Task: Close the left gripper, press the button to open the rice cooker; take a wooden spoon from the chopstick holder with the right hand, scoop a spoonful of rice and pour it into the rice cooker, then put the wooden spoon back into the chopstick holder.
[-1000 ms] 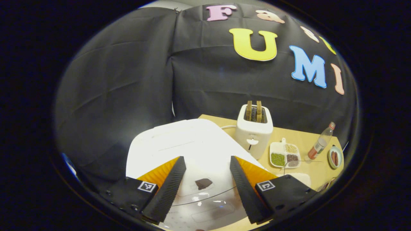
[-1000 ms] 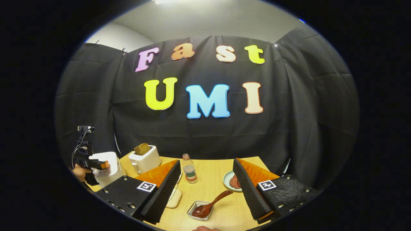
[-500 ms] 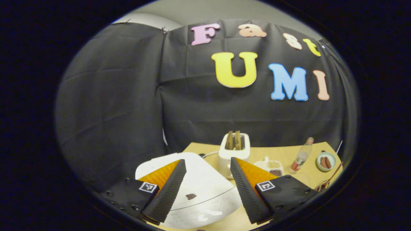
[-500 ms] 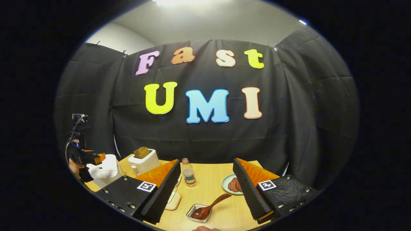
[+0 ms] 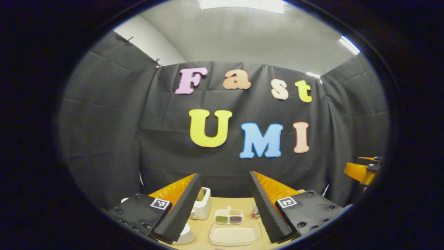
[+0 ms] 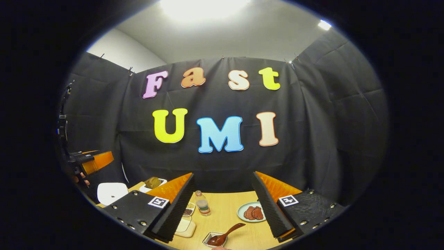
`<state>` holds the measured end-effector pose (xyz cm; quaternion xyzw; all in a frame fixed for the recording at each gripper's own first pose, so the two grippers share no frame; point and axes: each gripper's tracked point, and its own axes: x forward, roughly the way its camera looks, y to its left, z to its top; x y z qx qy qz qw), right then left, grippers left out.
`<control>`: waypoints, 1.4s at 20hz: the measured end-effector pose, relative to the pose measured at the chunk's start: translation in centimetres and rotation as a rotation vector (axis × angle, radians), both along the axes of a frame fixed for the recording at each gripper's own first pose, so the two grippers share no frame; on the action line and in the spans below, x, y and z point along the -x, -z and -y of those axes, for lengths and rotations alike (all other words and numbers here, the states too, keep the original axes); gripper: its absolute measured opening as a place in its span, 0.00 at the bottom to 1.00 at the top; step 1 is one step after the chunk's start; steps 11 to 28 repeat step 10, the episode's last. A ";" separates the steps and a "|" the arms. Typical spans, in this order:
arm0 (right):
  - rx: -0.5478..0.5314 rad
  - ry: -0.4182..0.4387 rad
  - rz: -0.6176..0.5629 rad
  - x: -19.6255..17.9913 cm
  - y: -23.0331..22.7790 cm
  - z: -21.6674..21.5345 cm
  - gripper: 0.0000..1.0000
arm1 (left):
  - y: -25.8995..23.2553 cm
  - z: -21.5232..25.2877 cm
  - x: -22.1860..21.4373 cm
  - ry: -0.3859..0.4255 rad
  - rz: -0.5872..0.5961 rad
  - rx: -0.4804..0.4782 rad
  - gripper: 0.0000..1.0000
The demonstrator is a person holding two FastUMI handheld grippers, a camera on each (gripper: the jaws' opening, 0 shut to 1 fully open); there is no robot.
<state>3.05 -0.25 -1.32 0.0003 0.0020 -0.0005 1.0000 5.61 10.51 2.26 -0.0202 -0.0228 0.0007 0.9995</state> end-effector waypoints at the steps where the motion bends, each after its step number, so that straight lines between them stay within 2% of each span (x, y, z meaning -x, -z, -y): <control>1: 0.000 0.007 0.010 0.2 -0.5 0.1 0.99 | -0.4 0.8 0.8 0.002 0.009 -0.005 0.94; 2: -0.006 0.002 0.017 0.3 -0.9 -0.2 0.99 | -0.3 1.6 1.3 0.012 0.009 -0.010 0.96; 3: -0.012 -0.002 0.018 0.4 -0.8 -0.4 0.99 | 0.3 2.1 1.6 0.022 -0.001 -0.006 0.94; 5: -0.017 -0.002 0.013 0.6 -0.6 -0.5 0.99 | 1.8 2.8 2.0 0.046 -0.039 0.012 0.96; 6: -0.015 0.001 0.007 0.6 -0.3 -0.5 0.96 | 2.1 2.6 2.2 0.042 -0.045 0.010 0.96; 7: -0.015 0.008 0.003 0.7 -0.2 -0.5 0.99 | 2.0 2.2 2.2 0.035 -0.047 0.006 0.96; 28: -0.015 0.018 0.003 0.8 0.0 -0.8 0.99 | 1.6 1.3 2.3 0.027 -0.038 0.004 0.95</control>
